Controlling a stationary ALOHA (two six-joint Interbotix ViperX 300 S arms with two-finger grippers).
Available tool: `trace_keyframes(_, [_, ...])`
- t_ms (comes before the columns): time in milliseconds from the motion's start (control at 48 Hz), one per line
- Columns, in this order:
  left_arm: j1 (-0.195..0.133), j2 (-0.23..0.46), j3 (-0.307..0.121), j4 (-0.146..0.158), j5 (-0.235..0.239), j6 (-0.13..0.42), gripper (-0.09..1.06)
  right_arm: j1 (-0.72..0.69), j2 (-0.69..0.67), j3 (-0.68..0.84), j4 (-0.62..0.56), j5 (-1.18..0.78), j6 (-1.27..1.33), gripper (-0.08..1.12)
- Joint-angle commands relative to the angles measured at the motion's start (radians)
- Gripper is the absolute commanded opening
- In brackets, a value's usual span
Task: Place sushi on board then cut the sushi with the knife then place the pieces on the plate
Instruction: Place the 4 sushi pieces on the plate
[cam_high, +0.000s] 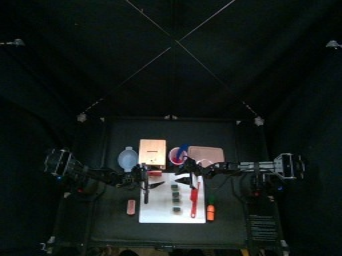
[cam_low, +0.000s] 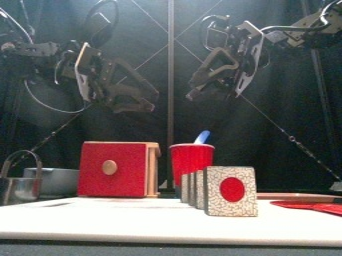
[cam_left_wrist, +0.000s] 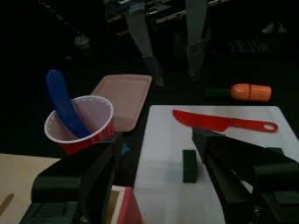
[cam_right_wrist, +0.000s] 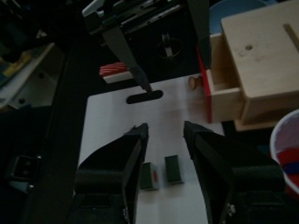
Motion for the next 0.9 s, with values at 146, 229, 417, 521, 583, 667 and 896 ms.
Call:
trace_keyframes(146, [0.003,0.0,-0.012,-0.002,-0.005,0.003,0.96,0.005,-0.028,0.052,0.258,-0.015,0.091,0.76])
trace_keyframes(229, [0.003,0.003,-0.012,0.0,-0.005,0.005,0.96,0.009,-0.041,0.058,0.261,-0.011,0.112,0.76])
trace_keyframes(417, [0.003,0.006,-0.003,-0.002,-0.003,0.003,0.96,0.049,0.0,0.044,0.098,0.038,0.118,0.76])
trace_keyframes(521, [0.003,0.006,0.006,-0.002,-0.003,0.003,0.96,0.052,0.054,0.023,-0.003,0.058,0.118,0.76])
trace_keyframes(583, [0.003,0.006,0.011,-0.002,-0.003,0.002,0.96,0.051,0.089,0.006,-0.103,0.061,0.118,0.76])
trace_keyframes(667, [0.002,0.003,0.014,-0.002,-0.003,0.002,0.96,0.051,0.124,-0.008,-0.201,0.067,0.118,0.76])
trace_keyframes(896, [0.0,-0.008,0.018,-0.002,-0.003,0.002,0.96,0.06,0.189,-0.034,-0.236,0.066,0.114,0.76])
